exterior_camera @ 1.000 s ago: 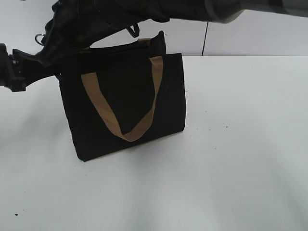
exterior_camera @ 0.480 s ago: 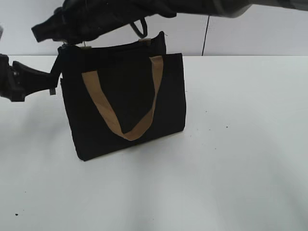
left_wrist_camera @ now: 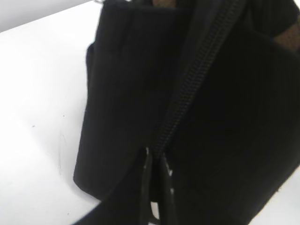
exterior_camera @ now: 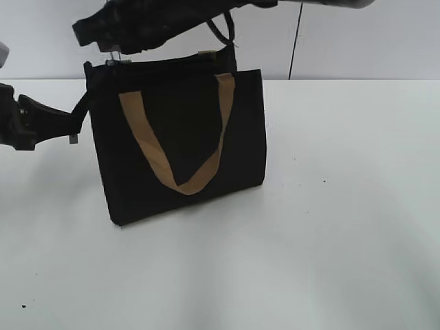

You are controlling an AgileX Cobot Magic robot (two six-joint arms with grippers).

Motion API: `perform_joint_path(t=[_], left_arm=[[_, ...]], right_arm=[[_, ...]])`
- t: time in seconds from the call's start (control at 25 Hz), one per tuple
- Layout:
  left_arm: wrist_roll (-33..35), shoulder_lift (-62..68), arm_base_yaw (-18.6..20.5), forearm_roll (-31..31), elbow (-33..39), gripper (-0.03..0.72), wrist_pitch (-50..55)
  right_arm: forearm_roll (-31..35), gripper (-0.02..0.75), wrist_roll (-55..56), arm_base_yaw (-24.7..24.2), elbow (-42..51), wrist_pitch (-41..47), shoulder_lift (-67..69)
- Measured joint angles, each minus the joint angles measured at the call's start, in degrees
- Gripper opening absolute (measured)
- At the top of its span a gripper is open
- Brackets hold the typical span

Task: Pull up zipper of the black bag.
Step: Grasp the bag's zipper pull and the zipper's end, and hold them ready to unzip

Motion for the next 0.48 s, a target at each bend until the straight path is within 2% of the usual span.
perform_joint_path(t=[0.24, 0.48], left_arm=[[-2.98, 0.06, 0.14, 2.07, 0.06, 0.011, -4.54], [-7.21, -0.05, 1.25, 3.9, 0.06, 0.011, -5.69]], right_arm=[[-4.95, -0.001, 0.17, -3.85, 0.0, 6.53, -1.21], [-13.17, -0.001, 0.17, -4.29, -0.04, 9.49, -1.79]])
